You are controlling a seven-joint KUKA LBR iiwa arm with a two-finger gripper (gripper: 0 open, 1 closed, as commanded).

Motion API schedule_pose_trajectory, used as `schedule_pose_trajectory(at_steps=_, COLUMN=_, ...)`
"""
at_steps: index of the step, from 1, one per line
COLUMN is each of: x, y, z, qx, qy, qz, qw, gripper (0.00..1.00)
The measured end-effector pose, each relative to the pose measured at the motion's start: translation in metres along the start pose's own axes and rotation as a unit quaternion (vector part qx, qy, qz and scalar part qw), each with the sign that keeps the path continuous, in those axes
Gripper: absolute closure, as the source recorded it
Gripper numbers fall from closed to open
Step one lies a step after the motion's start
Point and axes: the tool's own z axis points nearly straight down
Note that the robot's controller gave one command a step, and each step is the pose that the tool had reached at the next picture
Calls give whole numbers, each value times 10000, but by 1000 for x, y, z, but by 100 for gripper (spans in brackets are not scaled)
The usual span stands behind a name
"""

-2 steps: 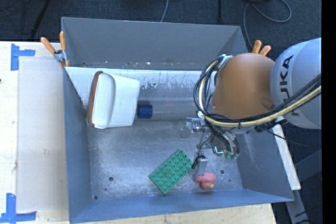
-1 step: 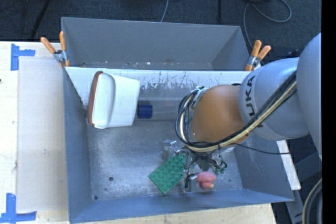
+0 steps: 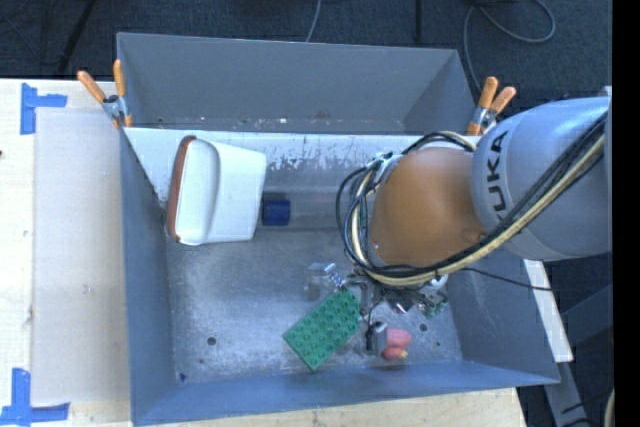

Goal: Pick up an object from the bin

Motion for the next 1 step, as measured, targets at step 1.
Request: schedule_pose_trajectory(at_steps=1, x=-4, y=-6, z=1, qx=-2, qy=5, qz=-223, qw=9998, gripper=0)
